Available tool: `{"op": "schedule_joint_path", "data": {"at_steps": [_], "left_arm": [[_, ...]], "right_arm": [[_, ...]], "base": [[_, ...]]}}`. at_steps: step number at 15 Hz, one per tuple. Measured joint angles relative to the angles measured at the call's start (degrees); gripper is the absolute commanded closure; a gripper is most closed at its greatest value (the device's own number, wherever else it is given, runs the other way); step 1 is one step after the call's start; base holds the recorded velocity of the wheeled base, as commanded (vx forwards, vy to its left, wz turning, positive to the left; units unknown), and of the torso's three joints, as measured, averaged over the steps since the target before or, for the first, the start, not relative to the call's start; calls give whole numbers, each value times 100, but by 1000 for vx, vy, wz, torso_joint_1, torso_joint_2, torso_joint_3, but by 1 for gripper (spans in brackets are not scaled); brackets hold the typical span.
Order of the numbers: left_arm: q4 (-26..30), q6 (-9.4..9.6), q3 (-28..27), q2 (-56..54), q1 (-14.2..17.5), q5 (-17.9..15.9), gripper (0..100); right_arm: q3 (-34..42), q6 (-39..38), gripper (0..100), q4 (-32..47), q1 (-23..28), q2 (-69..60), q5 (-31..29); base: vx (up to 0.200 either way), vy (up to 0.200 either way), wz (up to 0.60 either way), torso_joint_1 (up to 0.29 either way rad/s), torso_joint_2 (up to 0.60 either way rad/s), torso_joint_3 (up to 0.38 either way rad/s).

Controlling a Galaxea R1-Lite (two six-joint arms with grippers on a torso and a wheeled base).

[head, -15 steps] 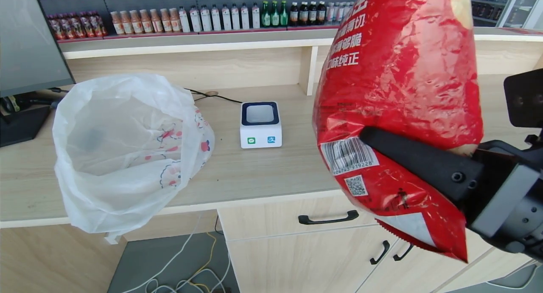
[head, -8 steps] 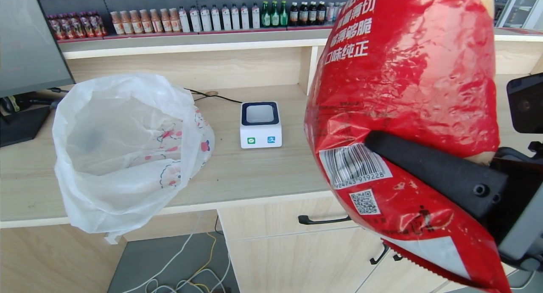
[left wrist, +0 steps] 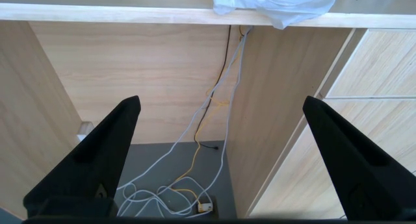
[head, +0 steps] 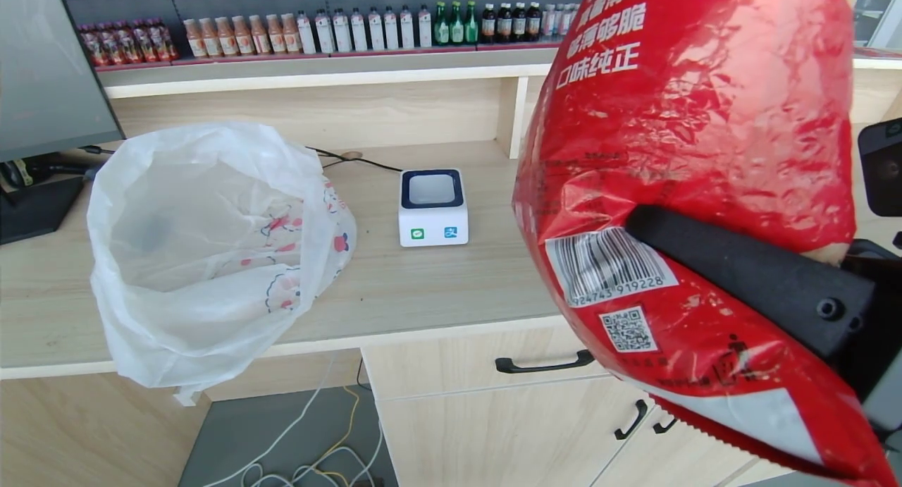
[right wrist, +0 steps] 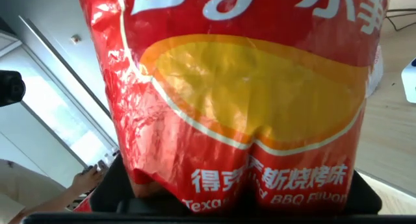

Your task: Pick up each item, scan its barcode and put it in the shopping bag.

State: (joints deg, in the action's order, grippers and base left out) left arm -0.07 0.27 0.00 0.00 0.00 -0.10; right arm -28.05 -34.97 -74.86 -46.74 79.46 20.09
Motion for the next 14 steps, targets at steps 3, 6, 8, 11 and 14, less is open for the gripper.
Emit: {"op": "schedule_joint_path", "data": {"at_steps": [3, 6, 8, 11, 14], "left_arm": [[0, 0, 0, 0, -5, 0, 0], [0, 0, 0, 0, 0, 0, 0], [0, -2, 0, 0, 0, 0, 0], [0, 0, 0, 0, 0, 0, 0], [0, 0, 0, 0, 0, 0, 0]], "right_arm": [[5, 33, 100, 1, 0, -41, -1], [22, 249, 100, 12, 24, -60, -35], [118, 508, 100, 15, 44, -74, -61], [579, 1178, 100, 20, 77, -149, -171], [1039, 2055, 100, 44, 366, -254, -753]], "base": [[0, 0, 0, 0, 0, 0], [0, 0, 0, 0, 0, 0], [0, 0, 0, 0, 0, 0], [0, 0, 0, 0, 0, 0], [0, 0, 0, 0, 0, 0]]}}
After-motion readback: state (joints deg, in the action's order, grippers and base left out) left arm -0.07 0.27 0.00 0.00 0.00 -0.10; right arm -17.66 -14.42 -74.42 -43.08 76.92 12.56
